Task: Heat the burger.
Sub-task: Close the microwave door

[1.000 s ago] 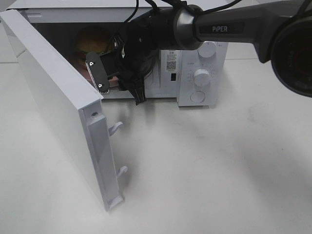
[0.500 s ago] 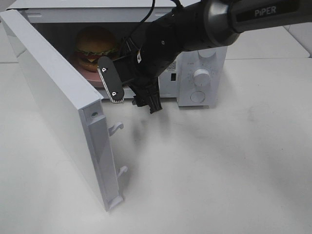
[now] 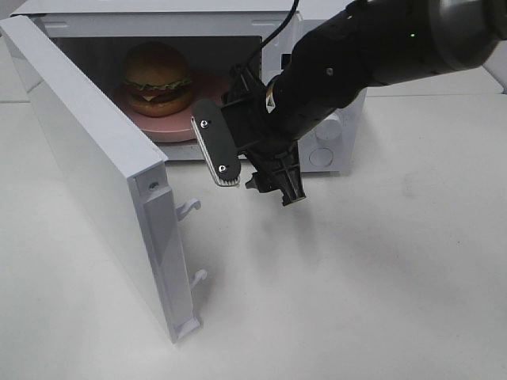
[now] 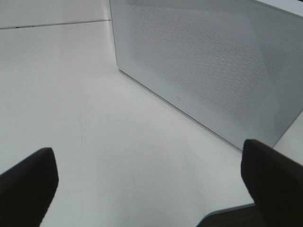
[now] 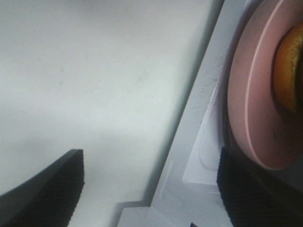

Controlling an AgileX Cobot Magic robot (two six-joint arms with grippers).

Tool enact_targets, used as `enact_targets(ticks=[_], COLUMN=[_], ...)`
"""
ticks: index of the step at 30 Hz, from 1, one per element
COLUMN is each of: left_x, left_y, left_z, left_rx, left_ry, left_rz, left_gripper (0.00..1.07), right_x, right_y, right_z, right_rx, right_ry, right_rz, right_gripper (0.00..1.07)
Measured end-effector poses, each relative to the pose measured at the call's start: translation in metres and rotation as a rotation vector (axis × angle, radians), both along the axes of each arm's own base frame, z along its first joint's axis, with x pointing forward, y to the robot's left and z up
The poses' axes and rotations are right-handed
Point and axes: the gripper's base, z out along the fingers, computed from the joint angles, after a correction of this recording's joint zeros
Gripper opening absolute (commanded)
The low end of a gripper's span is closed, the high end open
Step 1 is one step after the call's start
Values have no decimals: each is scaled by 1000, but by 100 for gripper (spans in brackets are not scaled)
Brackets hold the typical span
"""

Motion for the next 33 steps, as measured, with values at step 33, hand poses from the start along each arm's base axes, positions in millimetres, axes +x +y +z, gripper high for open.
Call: enact_targets(ticks=[33], left_x=[0], left_y=[0], left_z=[0], left_rx=[0], left_ry=[0], left_rz=[0], left_gripper=[98], right_x=[-112], right_y=[-94], right_z=[69], right_rx=[334], right_ry=[339], right_rz=[-934], right_gripper=[76])
